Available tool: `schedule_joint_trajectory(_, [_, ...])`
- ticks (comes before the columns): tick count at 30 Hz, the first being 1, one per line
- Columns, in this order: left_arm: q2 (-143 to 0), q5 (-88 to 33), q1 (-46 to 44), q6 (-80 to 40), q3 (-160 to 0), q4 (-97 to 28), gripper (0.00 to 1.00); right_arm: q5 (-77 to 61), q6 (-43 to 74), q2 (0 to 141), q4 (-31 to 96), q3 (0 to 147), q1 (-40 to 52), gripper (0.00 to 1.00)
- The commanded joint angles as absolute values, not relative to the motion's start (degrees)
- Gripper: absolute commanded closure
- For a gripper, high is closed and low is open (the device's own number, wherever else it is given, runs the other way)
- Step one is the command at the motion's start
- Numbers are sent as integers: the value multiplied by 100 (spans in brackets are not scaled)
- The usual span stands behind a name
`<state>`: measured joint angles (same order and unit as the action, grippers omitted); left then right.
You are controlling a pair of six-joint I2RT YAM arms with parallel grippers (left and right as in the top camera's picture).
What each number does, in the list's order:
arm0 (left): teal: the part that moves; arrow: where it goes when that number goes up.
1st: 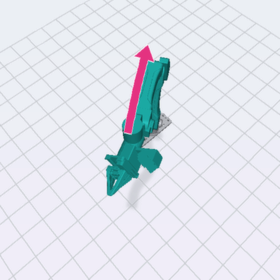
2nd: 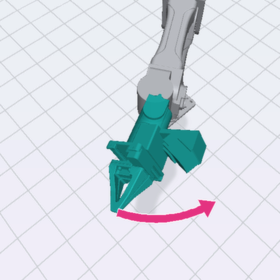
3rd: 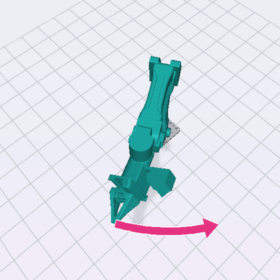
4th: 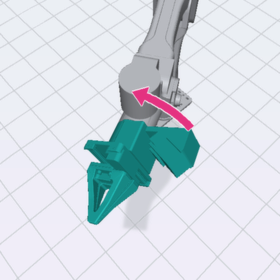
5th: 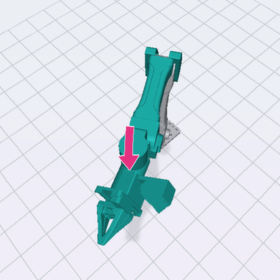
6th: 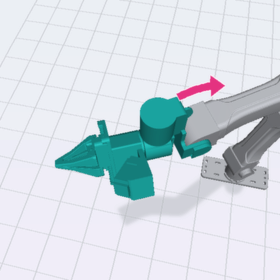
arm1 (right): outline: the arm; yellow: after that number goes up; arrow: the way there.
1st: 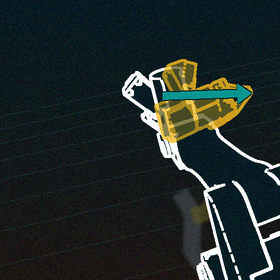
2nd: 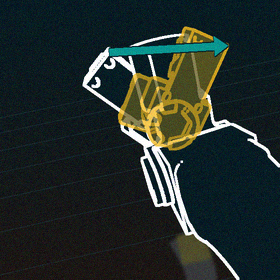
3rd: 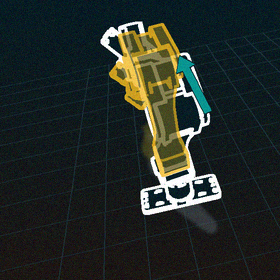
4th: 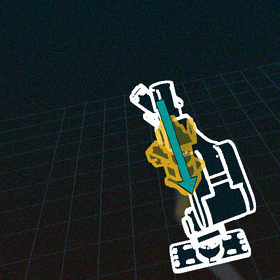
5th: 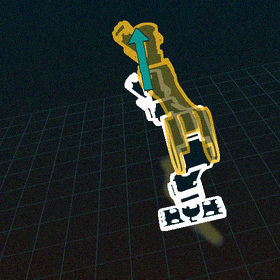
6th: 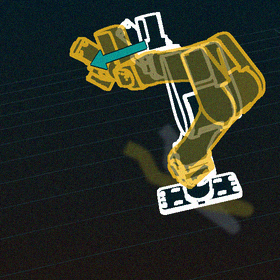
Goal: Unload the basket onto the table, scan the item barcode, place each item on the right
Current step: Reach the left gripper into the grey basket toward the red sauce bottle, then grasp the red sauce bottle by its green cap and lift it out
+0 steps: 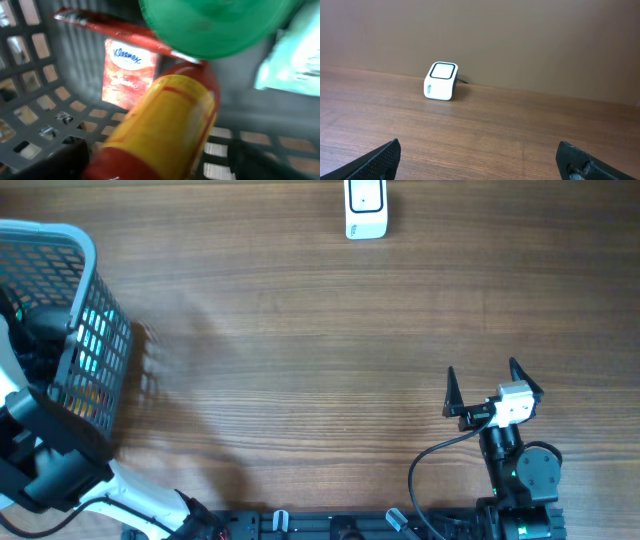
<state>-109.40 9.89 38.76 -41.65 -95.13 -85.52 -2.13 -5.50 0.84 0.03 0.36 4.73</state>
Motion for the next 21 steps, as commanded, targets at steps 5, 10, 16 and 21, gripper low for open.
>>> schedule_joint_trajectory(5, [-10862,952,3918,-4248,-9367,-8482,57,-285,-600,43,-8,30,482,0])
schedule_joint_trajectory(10, [-10530,950,3916,-4248,-9937,-8665,57,-285,-600,43,-8,30,482,0])
schedule_joint_trajectory(16, [-9963,921,3916,-4250,-11502,-9122,52,-285,-600,43,-5,30,482,0])
schedule_joint_trajectory(21, [-9345,-145,3909,-4250,-12807,-9153,50,-285,-600,43,-8,30,482,0])
